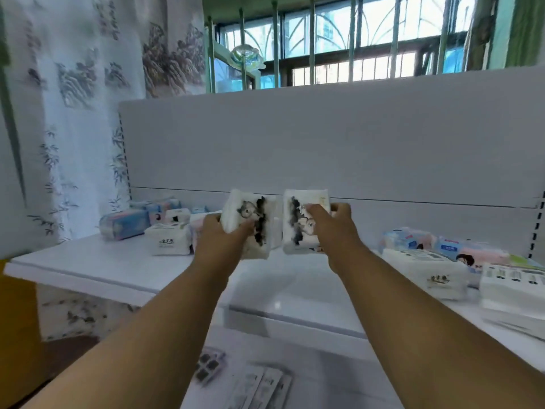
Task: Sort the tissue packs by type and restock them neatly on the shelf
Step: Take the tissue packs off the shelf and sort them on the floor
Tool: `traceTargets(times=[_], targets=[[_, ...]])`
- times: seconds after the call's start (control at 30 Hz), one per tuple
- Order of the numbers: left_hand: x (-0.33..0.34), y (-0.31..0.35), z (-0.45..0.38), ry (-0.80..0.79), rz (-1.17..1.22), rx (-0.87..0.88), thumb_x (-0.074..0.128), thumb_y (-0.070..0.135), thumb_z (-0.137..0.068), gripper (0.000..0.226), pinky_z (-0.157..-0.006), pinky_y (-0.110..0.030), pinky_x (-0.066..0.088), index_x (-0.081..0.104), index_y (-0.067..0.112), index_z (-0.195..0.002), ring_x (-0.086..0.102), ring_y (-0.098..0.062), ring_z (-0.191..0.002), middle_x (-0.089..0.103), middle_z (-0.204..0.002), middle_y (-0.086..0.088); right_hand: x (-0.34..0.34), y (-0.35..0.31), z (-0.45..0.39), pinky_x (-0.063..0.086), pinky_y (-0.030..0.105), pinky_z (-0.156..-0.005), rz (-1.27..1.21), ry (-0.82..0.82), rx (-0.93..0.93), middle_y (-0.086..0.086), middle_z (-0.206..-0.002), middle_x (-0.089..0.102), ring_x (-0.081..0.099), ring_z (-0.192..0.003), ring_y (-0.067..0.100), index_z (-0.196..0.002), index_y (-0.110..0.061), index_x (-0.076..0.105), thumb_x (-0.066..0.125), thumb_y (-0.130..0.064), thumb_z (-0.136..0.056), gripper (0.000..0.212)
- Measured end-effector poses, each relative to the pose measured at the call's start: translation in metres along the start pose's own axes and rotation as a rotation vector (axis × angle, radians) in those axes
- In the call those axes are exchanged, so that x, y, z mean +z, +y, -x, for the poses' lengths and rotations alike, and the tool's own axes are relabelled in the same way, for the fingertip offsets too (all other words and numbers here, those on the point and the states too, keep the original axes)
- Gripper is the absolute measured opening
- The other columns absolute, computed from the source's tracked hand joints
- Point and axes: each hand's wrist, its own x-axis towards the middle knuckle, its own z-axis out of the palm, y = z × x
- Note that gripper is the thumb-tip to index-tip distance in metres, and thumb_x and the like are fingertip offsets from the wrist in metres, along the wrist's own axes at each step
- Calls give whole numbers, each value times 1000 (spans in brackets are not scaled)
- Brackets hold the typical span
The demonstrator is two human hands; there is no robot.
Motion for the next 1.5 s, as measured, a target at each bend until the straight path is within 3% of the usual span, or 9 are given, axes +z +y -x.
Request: traceTargets(times=[0.1,0.2,0.33,0.47,0.67,0.83,1.03,1.23,1.5], targets=[[-62,5,31,-123,121,-16,76,26,-85,60,-71,-28,57,41,27,-133,67,-17,-95,63,-114,-1,31,-6,63,45,31,-67,-206,-99,101,1,-86,54,53,-74,17,-112,-20,48,65,-40,-89,35],[-127,1,74,-144,-44,48,78,25,-82,75,-89,-36,56,35,36,-143,65,-14,-104,63,-120,5,67,-11,126,40,37,-79,-219,-278,118,-6,-91,53,51,-82,11,-113,-26,47,65,-47,-89,36],[-214,0,155,17,-153,-29,75,24,-86,64,-74,-23,57,39,37,-137,64,-8,-96,64,-113,10,123,-10,204,44,34,-81,-253,-402,99,-8,-111,60,56,-96,11,-128,-25,47,72,-49,-83,56],[-288,-20,240,261,-259,-107,77,27,-82,67,-93,-41,54,39,40,-136,63,-17,-106,62,-124,6,174,15,292,60,42,-70,-316,-634,143,3,-109,67,67,-94,22,-121,-19,51,77,-44,-81,53],[-327,-72,380,458,-174,-301,72,18,-88,70,-88,-34,54,35,38,-145,62,-10,-107,61,-123,10,184,74,412,59,54,-80,-188,-925,238,3,-112,66,69,-98,24,-118,-28,48,82,-66,-53,82],[-360,-120,466,598,-83,-447,72,9,-86,60,-69,-26,57,47,38,-132,69,-11,-98,68,-112,7,192,134,496,61,47,-75,-141,-1058,406,3,-109,66,70,-95,22,-114,-26,46,79,-38,-80,49],[-432,-205,521,683,-10,-601,71,5,-86,62,-69,-31,58,47,35,-135,72,-13,-92,71,-112,3,250,203,580,59,51,-82,1,-1141,537,3,-109,67,70,-96,21,-112,-28,48,79,-38,-79,48],[-514,-300,530,647,36,-729,76,9,-84,68,-71,-27,59,42,30,-139,71,-7,-91,69,-115,3,326,279,636,60,50,-80,135,-1102,635,1,-112,68,71,-96,21,-120,-28,45,81,-54,-57,77],[-528,-523,552,789,-3,-1081,84,49,-64,66,-85,-44,57,51,26,-117,69,-19,-95,68,-111,2,384,494,668,60,36,-77,382,-1156,750,0,-99,75,72,-85,14,-102,-22,66,77,-42,-81,32]])
